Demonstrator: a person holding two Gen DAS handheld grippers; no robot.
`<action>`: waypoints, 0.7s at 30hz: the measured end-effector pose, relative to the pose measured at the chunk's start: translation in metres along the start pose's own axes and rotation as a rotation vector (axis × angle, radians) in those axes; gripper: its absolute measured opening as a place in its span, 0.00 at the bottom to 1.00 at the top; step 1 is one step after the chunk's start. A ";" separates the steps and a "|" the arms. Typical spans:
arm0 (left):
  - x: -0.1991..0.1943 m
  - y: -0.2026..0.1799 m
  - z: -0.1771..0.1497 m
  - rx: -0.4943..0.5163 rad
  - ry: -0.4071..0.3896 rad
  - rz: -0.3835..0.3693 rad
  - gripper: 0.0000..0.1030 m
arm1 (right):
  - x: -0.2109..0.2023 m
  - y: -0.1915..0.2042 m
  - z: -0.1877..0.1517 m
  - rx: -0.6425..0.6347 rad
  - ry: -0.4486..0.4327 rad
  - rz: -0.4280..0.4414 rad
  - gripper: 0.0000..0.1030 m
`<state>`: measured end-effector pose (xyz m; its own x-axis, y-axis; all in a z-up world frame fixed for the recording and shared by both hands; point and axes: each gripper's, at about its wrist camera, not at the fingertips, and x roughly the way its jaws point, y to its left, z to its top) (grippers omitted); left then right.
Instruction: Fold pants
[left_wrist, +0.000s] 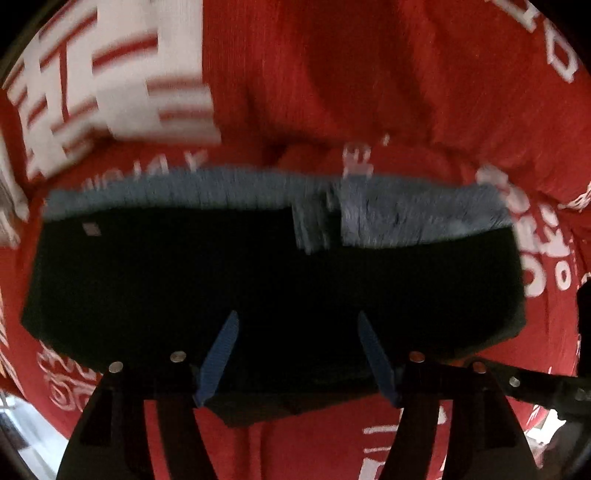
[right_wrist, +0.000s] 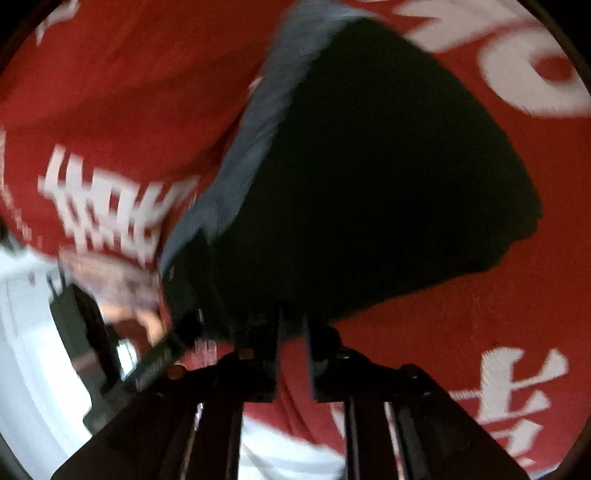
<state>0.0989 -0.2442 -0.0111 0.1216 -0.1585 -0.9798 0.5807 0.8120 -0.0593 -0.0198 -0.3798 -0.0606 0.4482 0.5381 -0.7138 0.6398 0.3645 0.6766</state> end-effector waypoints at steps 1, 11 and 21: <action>-0.007 -0.001 0.006 0.005 -0.021 0.001 0.67 | -0.015 0.011 0.004 -0.069 -0.017 0.018 0.19; 0.027 -0.063 0.050 0.069 -0.026 -0.002 0.67 | -0.061 0.000 0.098 -0.137 -0.288 -0.182 0.09; 0.051 -0.035 0.016 0.041 0.090 0.096 0.77 | -0.017 0.008 0.092 -0.257 -0.158 -0.292 0.09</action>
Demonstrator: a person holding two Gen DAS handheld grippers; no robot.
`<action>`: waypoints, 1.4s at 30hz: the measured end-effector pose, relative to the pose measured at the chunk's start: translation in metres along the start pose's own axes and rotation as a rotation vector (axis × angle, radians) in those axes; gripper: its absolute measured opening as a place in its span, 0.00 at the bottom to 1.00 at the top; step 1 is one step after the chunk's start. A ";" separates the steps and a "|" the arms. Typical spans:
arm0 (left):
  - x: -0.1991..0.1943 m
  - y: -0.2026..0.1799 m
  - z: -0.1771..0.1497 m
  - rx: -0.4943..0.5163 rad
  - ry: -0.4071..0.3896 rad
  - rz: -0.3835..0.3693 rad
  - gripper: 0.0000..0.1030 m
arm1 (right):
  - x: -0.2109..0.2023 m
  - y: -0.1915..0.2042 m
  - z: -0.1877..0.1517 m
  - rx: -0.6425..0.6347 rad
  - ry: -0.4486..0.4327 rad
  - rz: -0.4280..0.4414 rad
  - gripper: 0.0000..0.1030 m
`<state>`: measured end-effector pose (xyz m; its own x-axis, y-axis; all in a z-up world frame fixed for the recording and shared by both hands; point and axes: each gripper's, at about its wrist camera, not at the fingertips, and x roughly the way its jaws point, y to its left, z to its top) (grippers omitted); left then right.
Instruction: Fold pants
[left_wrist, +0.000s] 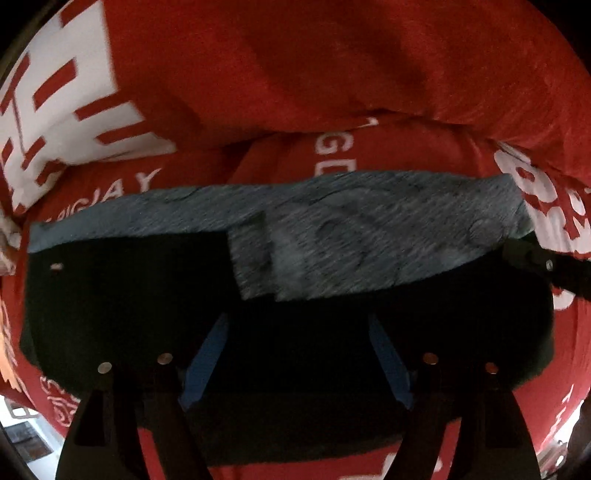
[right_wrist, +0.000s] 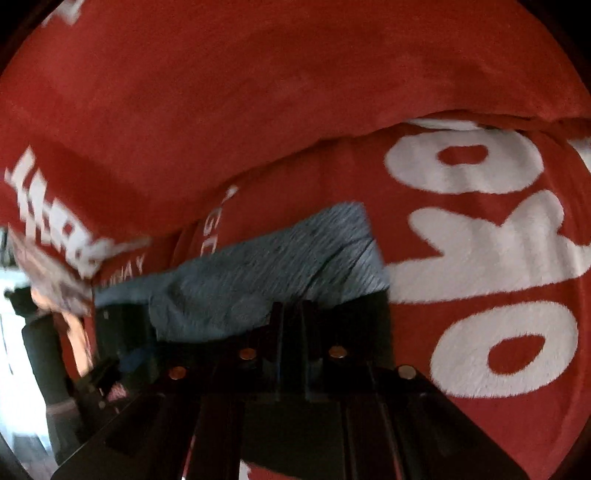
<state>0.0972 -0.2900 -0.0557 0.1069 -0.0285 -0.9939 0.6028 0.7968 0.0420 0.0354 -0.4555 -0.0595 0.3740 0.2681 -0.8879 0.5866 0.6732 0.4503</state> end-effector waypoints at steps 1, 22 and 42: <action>-0.002 0.004 -0.001 -0.006 0.010 0.010 0.77 | -0.001 0.004 -0.003 -0.014 0.018 0.013 0.09; -0.055 -0.007 -0.058 -0.067 0.034 0.099 0.99 | -0.053 0.018 -0.097 -0.086 0.126 -0.057 0.73; -0.051 0.099 -0.095 -0.043 0.065 0.003 0.99 | -0.012 0.102 -0.135 -0.131 0.137 -0.205 1.00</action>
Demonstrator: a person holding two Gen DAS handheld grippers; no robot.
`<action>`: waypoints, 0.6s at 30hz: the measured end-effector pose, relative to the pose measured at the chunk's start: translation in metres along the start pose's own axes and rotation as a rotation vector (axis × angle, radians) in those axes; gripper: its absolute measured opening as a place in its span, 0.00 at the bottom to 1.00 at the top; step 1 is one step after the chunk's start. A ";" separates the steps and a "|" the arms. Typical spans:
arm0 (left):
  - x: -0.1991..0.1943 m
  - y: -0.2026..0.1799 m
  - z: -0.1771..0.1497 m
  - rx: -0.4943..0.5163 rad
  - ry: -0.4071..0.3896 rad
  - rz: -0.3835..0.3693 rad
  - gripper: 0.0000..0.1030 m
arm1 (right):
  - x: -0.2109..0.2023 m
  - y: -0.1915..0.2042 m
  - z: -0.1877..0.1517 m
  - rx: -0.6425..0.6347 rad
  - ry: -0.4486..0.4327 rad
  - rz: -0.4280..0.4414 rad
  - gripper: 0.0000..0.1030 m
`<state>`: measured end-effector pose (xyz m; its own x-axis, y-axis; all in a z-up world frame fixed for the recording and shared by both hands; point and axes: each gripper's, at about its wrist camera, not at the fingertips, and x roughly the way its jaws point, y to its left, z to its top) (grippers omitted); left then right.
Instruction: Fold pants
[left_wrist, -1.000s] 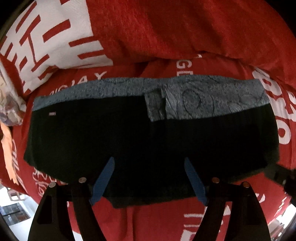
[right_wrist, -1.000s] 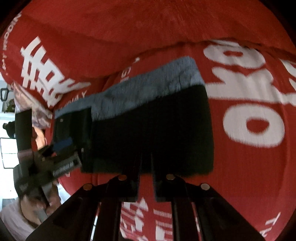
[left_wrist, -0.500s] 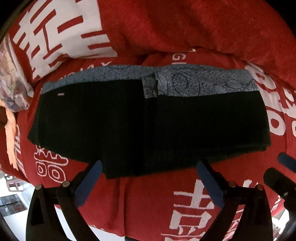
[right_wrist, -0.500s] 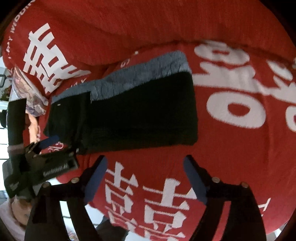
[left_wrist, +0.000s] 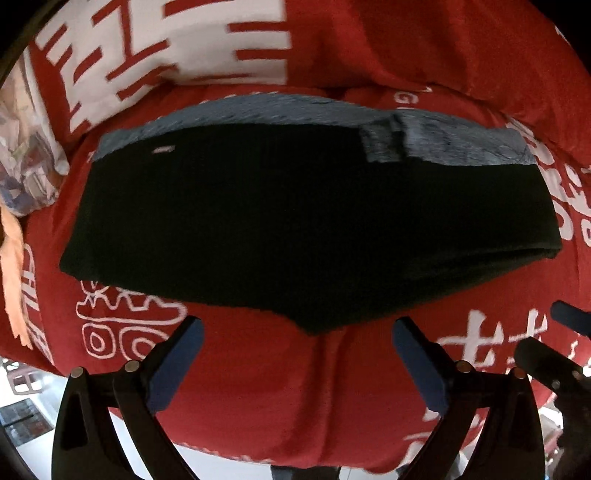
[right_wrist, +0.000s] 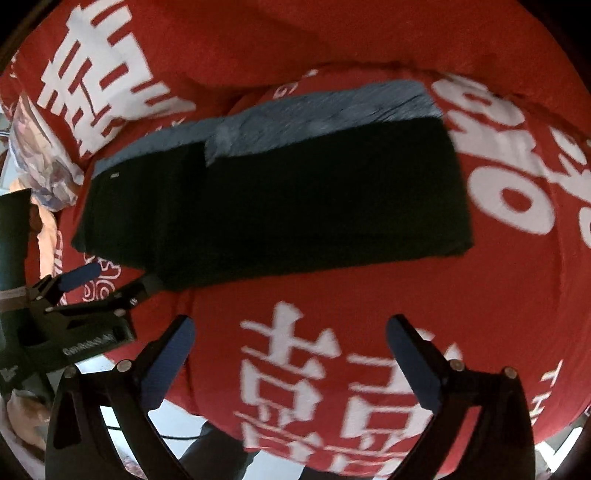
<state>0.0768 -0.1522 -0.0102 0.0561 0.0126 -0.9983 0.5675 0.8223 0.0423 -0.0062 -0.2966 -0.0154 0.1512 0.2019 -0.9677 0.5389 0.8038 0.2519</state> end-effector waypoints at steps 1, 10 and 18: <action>-0.001 0.011 -0.002 -0.004 -0.002 -0.004 0.99 | 0.003 0.008 -0.001 -0.003 0.008 -0.007 1.00; -0.005 0.098 -0.017 -0.141 -0.029 -0.113 0.99 | 0.037 0.057 -0.003 0.074 0.118 0.107 1.00; 0.005 0.131 -0.026 -0.170 -0.019 -0.128 0.99 | 0.049 0.094 -0.007 0.050 0.131 0.219 1.00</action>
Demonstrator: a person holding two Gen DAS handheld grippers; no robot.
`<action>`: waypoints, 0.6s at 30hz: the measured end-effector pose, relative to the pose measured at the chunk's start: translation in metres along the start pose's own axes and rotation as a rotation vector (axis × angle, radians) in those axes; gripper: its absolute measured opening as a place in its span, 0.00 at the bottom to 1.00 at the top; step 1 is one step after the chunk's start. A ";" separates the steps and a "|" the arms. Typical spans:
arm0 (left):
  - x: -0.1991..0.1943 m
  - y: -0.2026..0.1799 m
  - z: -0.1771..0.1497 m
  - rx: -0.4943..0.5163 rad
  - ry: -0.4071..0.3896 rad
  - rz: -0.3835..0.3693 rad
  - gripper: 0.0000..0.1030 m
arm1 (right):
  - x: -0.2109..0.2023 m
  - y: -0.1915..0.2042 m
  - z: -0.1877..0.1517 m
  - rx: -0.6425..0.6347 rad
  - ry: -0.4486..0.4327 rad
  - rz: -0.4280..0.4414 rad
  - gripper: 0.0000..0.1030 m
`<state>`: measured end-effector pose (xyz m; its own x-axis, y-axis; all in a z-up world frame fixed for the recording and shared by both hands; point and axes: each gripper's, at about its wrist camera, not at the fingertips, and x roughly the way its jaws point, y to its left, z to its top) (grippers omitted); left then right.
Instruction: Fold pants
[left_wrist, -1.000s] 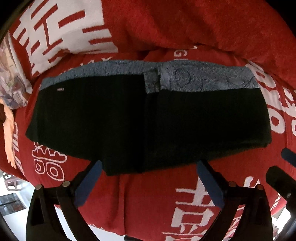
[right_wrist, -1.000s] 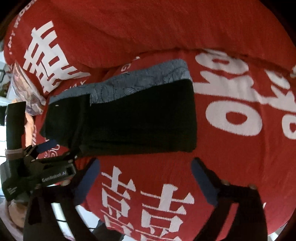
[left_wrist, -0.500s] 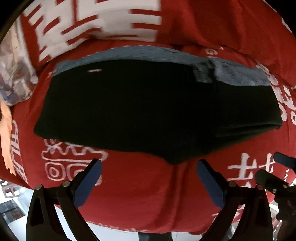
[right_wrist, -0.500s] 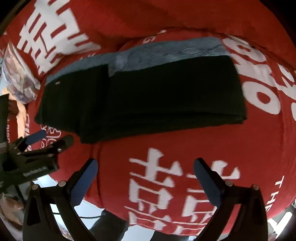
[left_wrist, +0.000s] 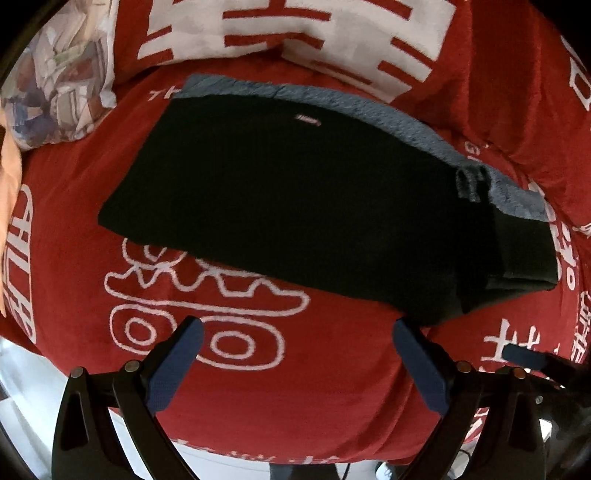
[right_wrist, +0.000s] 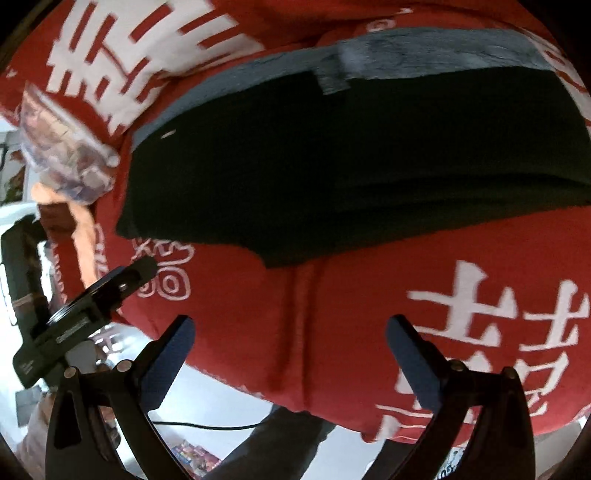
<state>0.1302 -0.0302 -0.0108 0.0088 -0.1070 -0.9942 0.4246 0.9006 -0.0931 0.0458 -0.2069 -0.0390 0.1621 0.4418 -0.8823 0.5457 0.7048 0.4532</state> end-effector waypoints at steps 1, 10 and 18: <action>0.002 0.004 0.000 -0.015 0.015 0.002 0.99 | 0.002 0.006 0.001 -0.020 0.001 -0.006 1.00; 0.012 0.034 0.002 -0.132 0.060 0.027 0.99 | 0.001 0.030 0.024 -0.153 0.035 -0.084 1.00; 0.016 0.030 0.007 -0.121 0.058 0.079 0.99 | -0.006 0.005 0.025 -0.092 0.036 -0.191 1.00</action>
<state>0.1493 -0.0081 -0.0294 -0.0162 -0.0122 -0.9998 0.3121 0.9499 -0.0167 0.0686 -0.2198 -0.0349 0.0320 0.3136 -0.9490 0.4862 0.8247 0.2889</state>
